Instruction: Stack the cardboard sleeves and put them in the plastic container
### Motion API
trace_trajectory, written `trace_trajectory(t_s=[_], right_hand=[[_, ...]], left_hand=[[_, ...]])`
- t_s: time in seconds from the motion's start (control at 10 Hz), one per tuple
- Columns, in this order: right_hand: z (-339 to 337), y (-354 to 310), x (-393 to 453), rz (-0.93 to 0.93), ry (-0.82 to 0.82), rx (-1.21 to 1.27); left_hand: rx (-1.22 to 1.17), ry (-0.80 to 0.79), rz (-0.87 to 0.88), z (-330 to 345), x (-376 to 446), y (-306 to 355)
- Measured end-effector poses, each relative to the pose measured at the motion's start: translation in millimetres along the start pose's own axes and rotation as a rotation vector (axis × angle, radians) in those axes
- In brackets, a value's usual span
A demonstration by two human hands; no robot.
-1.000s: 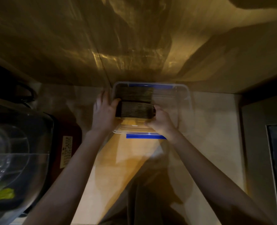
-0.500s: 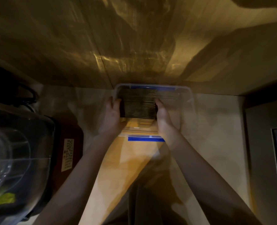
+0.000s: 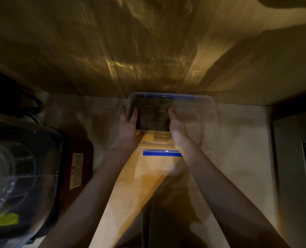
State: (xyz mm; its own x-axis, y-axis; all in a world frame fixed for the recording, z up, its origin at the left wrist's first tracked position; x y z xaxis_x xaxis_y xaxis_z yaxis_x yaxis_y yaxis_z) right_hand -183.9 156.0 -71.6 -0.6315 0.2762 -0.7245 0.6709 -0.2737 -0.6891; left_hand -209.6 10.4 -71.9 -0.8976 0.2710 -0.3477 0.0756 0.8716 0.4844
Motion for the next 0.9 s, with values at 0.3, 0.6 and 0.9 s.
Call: trace_trajectory(t_s=[0.3,0.6,0.9], right_hand=[[-2.2,-2.8,2.2,-0.114,0.072,-0.175],[-13.1,-11.7,-5.5,-0.040,0.058,-0.094],[-55.0,-70.2,-70.9,-0.248,0.044,0.086]], left_hand=[[0.038,0.006,0.014,-1.1,-1.9,1.4],[0.112,-0.046,-0.040,-9.0,-3.8,3.6],[0.129,-0.001,0.061,-76.9,-3.7,44.6]])
Point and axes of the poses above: each hand's wrist, its own x-axis towards the middle knuckle, its own z-axis out of the palm, y = z × x, the point moved 2 cm from there along x, towards the middle knuckle, and after that the axes turned 1 degree about -y, right-handed, at the moved point
